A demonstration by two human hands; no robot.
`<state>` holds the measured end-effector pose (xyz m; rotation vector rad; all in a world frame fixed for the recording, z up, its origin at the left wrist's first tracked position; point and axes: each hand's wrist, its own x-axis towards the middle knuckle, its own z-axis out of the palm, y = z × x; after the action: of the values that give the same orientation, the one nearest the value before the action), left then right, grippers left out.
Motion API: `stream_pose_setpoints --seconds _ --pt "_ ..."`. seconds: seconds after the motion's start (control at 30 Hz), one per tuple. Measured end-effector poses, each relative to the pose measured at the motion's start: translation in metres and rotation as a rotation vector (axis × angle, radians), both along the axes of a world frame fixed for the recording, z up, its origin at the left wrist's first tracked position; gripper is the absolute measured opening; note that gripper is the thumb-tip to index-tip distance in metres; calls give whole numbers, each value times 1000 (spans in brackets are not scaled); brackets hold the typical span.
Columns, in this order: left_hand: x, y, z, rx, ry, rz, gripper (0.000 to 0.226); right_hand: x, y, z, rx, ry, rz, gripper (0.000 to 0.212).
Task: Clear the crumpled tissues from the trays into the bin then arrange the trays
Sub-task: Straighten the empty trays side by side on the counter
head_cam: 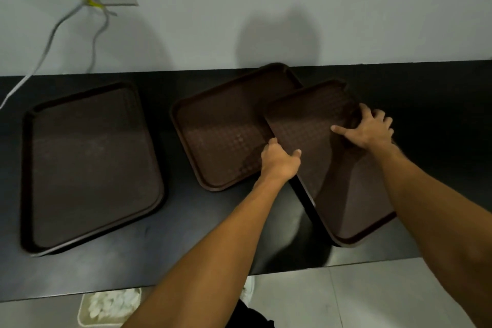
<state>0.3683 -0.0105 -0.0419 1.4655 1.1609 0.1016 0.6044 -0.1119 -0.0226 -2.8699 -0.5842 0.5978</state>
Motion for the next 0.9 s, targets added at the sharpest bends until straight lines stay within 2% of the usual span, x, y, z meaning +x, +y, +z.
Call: stream_pose_setpoints --seconds 0.17,0.37,0.63,0.9 --pt "-1 0 -1 -81 -71 79 77 1 -4 1 -11 33 -85 132" --pt "-23 9 0 -22 -59 123 91 -23 -3 6 15 -25 -83 134" --pt "-95 52 33 98 -100 212 74 -91 32 23 96 -137 -13 133" --pt "-211 119 62 122 -112 346 75 -198 99 46 166 -128 112 131"
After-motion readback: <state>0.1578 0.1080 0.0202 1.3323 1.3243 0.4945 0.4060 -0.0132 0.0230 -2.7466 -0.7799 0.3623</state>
